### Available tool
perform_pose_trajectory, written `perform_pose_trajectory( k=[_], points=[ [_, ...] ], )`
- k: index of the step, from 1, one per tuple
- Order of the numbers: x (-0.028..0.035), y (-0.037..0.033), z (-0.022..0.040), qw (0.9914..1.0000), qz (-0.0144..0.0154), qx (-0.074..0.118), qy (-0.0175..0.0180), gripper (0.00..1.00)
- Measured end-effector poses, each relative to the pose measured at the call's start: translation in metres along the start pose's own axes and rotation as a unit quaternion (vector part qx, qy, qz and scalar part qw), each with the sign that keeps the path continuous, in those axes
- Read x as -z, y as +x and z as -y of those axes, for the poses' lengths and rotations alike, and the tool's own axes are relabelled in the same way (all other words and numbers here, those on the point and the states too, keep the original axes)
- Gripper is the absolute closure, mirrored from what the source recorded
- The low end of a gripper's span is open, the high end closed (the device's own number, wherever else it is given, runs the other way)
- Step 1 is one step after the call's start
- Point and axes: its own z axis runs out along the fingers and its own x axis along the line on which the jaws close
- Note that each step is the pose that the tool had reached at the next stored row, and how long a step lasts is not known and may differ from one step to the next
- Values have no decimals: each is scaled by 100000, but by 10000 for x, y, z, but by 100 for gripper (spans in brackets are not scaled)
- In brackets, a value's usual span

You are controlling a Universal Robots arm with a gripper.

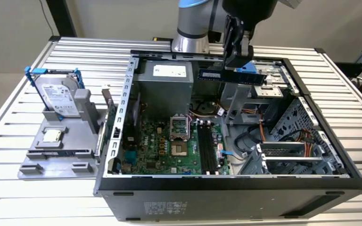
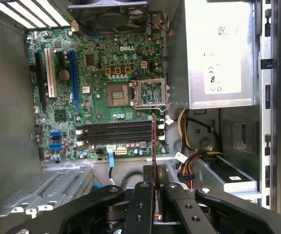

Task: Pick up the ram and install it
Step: 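Insert the ram into the slot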

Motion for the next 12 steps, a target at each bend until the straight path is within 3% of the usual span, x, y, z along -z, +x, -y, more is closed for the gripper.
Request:
perform_pose_trajectory(
  k=[8, 12],
  points=[
    [0, 0, 1, 99964, 16, -2692, 57, 100],
    [0, 0, 2, 99890, 21, -4686, 99, 100]
  ],
)
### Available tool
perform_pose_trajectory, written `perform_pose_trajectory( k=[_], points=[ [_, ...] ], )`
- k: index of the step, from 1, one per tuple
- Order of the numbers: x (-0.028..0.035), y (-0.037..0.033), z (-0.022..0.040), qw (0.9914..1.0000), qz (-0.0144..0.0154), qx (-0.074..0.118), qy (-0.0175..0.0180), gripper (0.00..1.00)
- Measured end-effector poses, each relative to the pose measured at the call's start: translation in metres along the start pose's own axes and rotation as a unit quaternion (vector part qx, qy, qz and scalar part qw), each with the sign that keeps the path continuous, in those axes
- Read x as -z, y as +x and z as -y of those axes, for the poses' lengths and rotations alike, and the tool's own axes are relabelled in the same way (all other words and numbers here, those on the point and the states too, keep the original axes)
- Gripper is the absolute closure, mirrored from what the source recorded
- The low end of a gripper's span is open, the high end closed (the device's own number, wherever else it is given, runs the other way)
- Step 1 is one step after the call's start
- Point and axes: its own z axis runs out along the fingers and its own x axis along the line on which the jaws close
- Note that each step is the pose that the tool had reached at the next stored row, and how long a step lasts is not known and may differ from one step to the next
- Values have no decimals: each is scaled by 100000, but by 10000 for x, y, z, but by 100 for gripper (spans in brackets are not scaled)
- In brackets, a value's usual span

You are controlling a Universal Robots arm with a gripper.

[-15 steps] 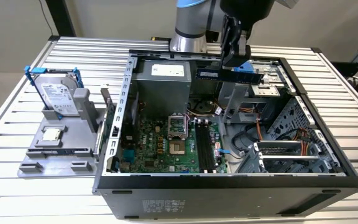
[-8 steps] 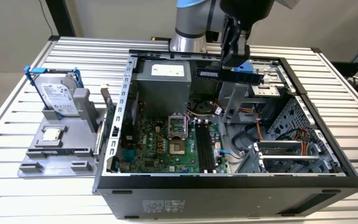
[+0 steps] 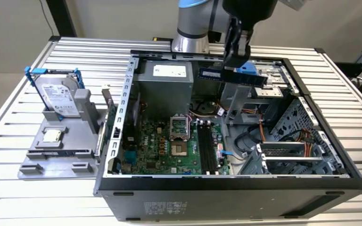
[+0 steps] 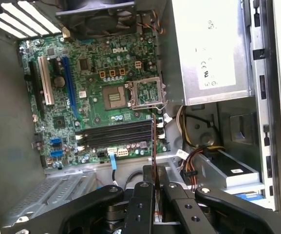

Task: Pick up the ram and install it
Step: 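Insert the ram into the slot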

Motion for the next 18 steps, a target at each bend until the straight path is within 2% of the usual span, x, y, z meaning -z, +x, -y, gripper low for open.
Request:
perform_pose_trajectory(
  k=[4, 12, 18],
  points=[
    [0, 0, 0, 99983, 14, -1829, 40, 100],
    [0, -1, 5, 99973, 15, -2334, 51, 100],
    [0, -1, 6, 99894, 27, -4591, 102, 100]
  ],
)
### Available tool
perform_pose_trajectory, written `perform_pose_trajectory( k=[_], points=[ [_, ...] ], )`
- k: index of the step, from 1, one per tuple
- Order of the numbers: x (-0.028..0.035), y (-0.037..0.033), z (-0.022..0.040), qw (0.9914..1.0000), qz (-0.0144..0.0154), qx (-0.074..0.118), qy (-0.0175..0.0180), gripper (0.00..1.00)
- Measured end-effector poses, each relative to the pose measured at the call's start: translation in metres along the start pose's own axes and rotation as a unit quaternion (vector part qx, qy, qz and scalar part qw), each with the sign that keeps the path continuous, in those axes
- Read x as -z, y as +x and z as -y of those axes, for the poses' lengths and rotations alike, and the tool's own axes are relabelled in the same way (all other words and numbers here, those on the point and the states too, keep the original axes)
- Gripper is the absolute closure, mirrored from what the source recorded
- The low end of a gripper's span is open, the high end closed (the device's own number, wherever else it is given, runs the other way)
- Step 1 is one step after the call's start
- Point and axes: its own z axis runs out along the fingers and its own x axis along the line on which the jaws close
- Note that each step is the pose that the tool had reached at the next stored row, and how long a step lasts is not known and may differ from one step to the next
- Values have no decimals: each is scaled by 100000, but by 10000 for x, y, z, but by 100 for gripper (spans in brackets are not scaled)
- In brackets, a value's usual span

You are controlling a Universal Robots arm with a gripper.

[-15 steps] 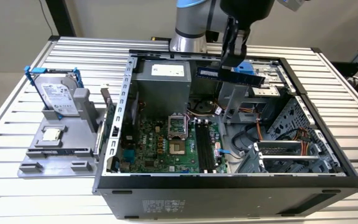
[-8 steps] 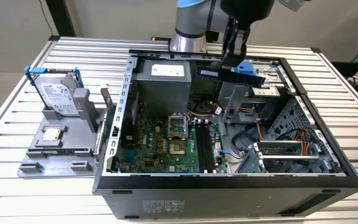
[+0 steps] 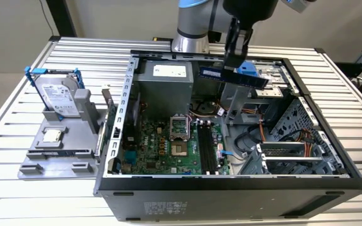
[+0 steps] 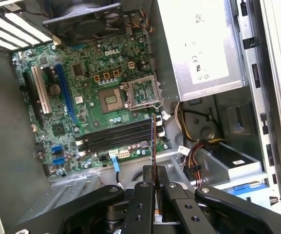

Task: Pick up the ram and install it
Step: 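Insert the ram into the slot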

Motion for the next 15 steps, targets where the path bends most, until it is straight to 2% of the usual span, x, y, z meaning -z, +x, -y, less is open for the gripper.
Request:
perform_pose_trajectory(
  k=[7, 15],
  points=[
    [0, 1, -1, 99933, 15, -3672, 80, 100],
    [0, 0, -1, 99721, 43, -7460, 160, 100]
  ],
)
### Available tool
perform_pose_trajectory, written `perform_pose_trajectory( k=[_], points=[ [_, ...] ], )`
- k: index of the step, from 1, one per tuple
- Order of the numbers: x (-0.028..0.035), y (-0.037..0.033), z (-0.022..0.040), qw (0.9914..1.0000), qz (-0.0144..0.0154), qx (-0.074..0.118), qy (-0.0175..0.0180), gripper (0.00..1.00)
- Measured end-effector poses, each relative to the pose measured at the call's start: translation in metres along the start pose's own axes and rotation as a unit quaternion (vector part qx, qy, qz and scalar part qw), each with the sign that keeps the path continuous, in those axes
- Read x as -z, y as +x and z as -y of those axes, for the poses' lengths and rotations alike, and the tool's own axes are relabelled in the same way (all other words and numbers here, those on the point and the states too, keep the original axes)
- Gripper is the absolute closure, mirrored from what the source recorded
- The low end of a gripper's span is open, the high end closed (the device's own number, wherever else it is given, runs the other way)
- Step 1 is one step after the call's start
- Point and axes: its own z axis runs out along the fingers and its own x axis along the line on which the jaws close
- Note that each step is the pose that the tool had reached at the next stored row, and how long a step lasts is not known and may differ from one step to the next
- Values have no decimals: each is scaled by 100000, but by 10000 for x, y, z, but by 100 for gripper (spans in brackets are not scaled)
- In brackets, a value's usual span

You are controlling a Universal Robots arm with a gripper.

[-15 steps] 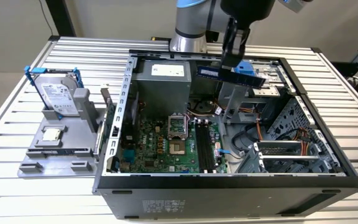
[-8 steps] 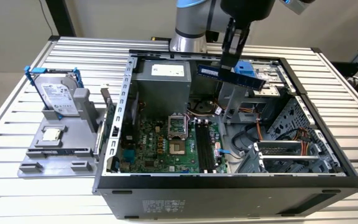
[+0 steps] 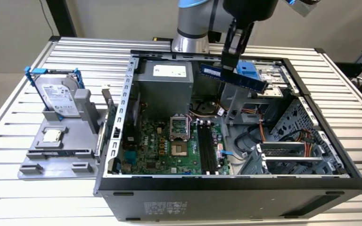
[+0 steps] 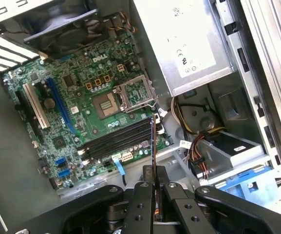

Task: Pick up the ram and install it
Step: 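Insert the ram into the slot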

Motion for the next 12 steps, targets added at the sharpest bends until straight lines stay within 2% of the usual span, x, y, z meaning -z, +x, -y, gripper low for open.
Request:
perform_pose_trajectory(
  k=[7, 12],
  points=[
    [0, 0, 0, 99947, 13, -3261, 74, 100],
    [0, 0, 0, 99828, 28, -5862, 129, 100]
  ],
)
